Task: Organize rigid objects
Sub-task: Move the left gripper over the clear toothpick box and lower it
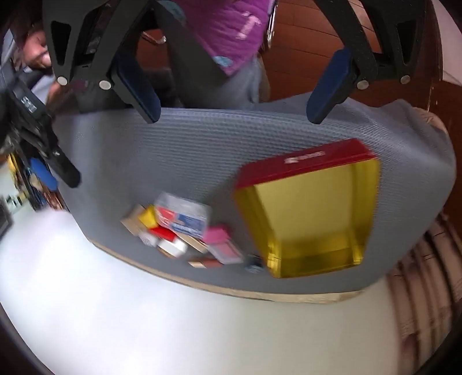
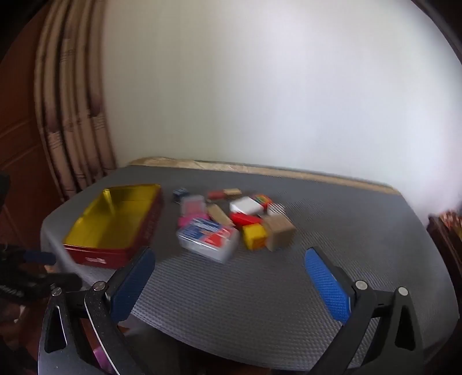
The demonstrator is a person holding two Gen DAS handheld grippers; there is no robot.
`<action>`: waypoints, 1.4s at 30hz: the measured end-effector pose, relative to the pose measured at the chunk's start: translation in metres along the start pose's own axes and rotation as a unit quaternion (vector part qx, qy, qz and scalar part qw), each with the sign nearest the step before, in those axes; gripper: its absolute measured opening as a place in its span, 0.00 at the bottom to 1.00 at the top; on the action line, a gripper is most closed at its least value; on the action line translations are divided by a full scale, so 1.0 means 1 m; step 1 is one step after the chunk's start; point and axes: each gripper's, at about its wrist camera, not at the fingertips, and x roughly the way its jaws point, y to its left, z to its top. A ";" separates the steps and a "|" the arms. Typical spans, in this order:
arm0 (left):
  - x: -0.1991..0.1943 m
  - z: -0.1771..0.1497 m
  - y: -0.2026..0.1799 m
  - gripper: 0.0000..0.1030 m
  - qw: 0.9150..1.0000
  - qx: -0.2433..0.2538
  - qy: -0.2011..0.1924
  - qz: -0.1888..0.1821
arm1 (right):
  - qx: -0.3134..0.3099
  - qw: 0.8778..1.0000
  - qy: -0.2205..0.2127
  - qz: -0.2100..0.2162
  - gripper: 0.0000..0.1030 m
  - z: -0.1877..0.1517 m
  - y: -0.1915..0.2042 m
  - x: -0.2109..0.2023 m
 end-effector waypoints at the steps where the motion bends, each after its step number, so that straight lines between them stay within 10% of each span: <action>1: 0.003 0.003 -0.008 1.00 1.000 0.011 0.005 -0.008 | 0.008 1.000 0.006 -0.004 1.00 -0.002 -0.005 0.002; 8: 0.028 0.047 -0.068 1.00 0.992 0.080 0.052 -0.079 | 0.054 0.998 0.024 -0.035 1.00 -0.014 -0.047 0.008; 13: 0.060 0.075 -0.104 1.00 0.982 0.179 0.050 -0.041 | 0.081 0.995 0.040 -0.034 1.00 -0.023 -0.072 0.016; 19: 0.100 0.089 -0.119 1.00 0.920 0.387 0.067 0.007 | 0.107 0.992 0.062 -0.029 1.00 -0.031 -0.092 0.028; 27: 0.130 0.098 -0.117 1.00 0.839 0.531 0.114 0.028 | 0.138 0.987 0.083 -0.024 1.00 -0.032 -0.105 0.043; 42: 0.214 0.176 -0.082 1.00 0.802 0.558 0.214 -0.030 | 0.140 0.983 0.116 -0.018 1.00 -0.019 -0.107 0.072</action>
